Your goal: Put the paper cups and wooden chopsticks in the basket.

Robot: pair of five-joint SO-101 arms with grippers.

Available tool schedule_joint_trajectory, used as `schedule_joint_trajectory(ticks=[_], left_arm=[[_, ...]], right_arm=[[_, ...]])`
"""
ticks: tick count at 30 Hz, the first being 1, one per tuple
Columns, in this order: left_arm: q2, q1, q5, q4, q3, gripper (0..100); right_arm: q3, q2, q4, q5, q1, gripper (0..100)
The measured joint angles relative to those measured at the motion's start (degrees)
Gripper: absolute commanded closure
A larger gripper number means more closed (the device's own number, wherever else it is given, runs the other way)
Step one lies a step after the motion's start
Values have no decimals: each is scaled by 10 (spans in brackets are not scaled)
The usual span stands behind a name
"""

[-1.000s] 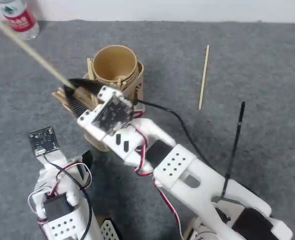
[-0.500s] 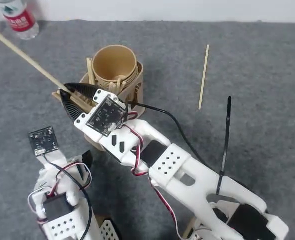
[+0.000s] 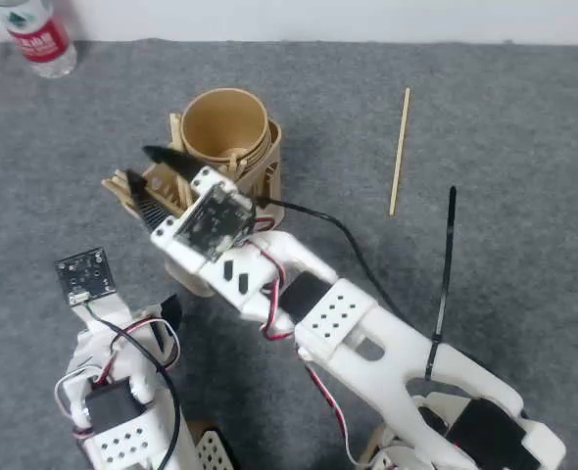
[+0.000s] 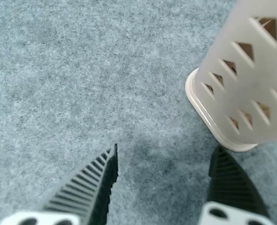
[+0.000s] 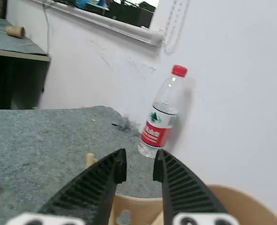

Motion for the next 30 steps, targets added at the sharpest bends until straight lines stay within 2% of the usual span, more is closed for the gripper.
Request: schedule_joint_trajectory(ticks=[4,9,14,16,19,24,30], left_arm=[[0,0,0,0,0,702],[0,0,0,0,0,702],[0,0,0,0,0,702],[0,0,0,0,0,702],[0,0,0,0,0,702],[0,0,0,0,0,702],[0,0,0,0,0,702]], right_arm=[[0,-60,18,0,67,935],[-33,-176,164,-4,214,938],[-87,-193,303,-119,375,861],[-114,-171,344,-160,425,863],[-165,-100,420,-180,454,872],[-287,87,562,-183,459,873],[-509,331,732,-188,472,873]])
